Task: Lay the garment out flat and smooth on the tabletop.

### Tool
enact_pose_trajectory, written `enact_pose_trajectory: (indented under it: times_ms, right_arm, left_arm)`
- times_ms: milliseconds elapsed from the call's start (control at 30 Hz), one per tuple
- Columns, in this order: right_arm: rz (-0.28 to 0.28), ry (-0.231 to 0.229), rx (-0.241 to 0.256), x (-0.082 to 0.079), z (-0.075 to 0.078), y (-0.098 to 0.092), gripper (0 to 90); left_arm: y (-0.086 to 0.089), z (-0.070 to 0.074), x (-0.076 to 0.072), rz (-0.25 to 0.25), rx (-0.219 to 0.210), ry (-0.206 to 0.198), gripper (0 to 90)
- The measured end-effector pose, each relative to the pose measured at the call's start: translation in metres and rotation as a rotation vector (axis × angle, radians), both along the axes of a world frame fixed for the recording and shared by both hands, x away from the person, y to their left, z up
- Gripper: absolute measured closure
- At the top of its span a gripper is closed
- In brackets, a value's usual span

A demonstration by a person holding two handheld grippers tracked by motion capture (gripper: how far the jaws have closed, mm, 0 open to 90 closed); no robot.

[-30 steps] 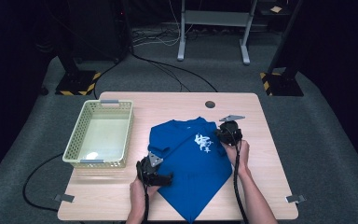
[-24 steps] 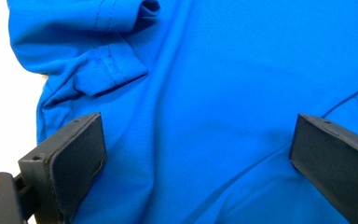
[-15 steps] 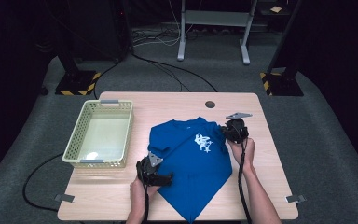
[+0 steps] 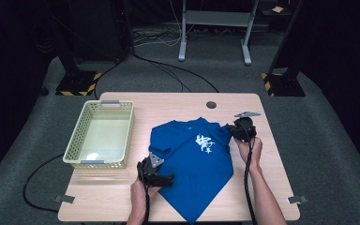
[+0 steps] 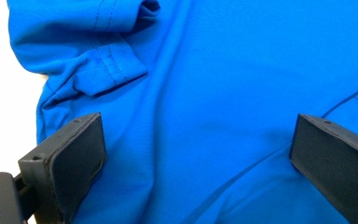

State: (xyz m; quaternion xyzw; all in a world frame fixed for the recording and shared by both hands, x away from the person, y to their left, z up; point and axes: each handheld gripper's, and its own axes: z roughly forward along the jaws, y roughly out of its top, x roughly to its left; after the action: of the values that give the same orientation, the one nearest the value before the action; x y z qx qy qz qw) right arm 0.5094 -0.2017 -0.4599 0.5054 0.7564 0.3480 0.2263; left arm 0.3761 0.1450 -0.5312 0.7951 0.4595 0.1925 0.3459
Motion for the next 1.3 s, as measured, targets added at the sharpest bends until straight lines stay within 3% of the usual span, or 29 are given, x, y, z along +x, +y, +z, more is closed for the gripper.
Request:
enact_pose_trajectory:
  times_ms: [933,1167,1300]
  right_arm:
    - [-0.073,0.045,0.029,0.01,-0.02,-0.031,84.8]
    - [-0.131,0.075,0.045,0.009,-0.029,-0.049,73.7]
    - [-0.132,0.07,0.048,0.003,-0.026,-0.052,66.0]
  left_arm:
    - [0.0,0.0,0.0,0.0,0.0,0.0,3.2]
    - [0.0,0.0,0.0,0.0,0.0,0.0,3.3]
    - [0.0,0.0,0.0,0.0,0.0,0.0,3.3]
